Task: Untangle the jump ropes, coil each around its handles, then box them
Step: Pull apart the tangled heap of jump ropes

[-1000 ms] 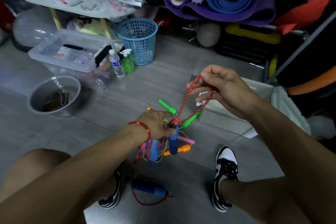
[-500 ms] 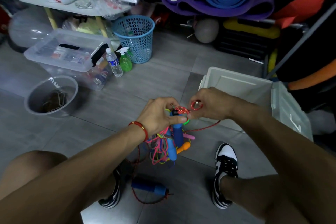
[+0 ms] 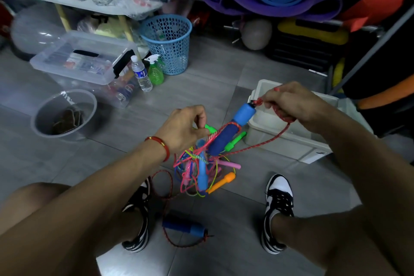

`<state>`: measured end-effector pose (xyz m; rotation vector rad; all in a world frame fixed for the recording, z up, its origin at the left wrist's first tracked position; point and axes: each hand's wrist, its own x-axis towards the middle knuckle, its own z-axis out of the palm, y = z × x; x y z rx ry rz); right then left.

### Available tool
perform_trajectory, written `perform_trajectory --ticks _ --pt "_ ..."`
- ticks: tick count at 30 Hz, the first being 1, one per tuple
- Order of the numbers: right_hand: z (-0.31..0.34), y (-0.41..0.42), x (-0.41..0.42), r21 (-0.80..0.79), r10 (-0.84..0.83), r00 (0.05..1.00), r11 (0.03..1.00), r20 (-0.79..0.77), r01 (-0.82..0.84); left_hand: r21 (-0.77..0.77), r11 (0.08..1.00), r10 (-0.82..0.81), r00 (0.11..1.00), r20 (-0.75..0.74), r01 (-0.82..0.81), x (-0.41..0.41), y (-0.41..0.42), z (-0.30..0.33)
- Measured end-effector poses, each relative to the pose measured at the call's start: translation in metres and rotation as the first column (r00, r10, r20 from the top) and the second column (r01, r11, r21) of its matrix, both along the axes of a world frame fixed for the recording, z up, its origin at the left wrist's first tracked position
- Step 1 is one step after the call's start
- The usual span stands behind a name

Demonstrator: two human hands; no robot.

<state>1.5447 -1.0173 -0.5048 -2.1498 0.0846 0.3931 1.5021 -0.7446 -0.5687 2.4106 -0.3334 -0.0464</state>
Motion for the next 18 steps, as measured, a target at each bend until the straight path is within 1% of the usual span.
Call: perform_trajectory --ticks 2,3,5,6,7,8,10,11,13,15,16,18 --pt "-0.001 0.001 -0.001 0.031 -0.132 0.991 0.991 -0.004 0.132 0.051 0.999 -0.010 0.999 -0.039 0.012 0.001 0.004 0.006" --pt "0.000 0.003 0.000 0.087 -0.210 0.978 0.974 0.004 0.209 0.072 0.997 -0.012 0.999 -0.050 0.016 0.002 0.006 0.008" --pt "0.002 0.007 0.002 0.254 -0.356 0.934 0.903 -0.013 0.348 0.068 0.998 -0.003 0.997 -0.077 0.008 0.005 0.008 0.011" --pt "0.004 0.009 0.003 0.339 -0.390 0.919 0.859 -0.052 0.384 0.039 0.999 0.004 0.995 -0.101 0.000 0.006 0.009 0.013" --pt "0.004 0.011 0.004 0.411 -0.388 0.916 0.822 -0.104 0.395 0.000 1.000 0.004 0.991 -0.132 -0.004 0.007 0.008 0.014" --pt "0.005 0.012 0.003 0.471 -0.351 0.922 0.794 -0.162 0.385 -0.034 0.999 -0.001 0.986 -0.168 -0.005 0.009 0.007 0.014" --pt "0.006 0.017 -0.002 0.564 -0.219 0.947 0.763 -0.234 0.316 -0.074 0.997 -0.023 0.976 -0.217 0.007 0.008 0.002 0.016" --pt "0.007 0.021 -0.005 0.596 -0.162 0.959 0.755 -0.233 0.272 -0.092 0.996 -0.037 0.973 -0.226 0.016 0.006 -0.002 0.016" --pt "0.010 0.031 -0.012 0.620 -0.108 0.975 0.757 -0.194 0.207 -0.078 0.996 -0.062 0.980 -0.188 0.048 -0.001 -0.010 0.015" --pt "0.012 0.042 -0.016 0.634 -0.092 0.982 0.753 -0.163 0.176 -0.034 0.998 -0.060 0.995 -0.084 0.057 -0.006 -0.017 0.012" --pt "0.012 0.048 -0.019 0.635 -0.094 0.983 0.753 -0.155 0.172 -0.048 0.998 -0.050 0.997 -0.051 0.047 -0.007 -0.019 0.011" --pt "0.011 0.055 -0.021 0.610 -0.142 0.977 0.764 -0.160 0.211 -0.097 0.995 -0.012 0.998 -0.064 0.005 -0.007 -0.019 0.009"
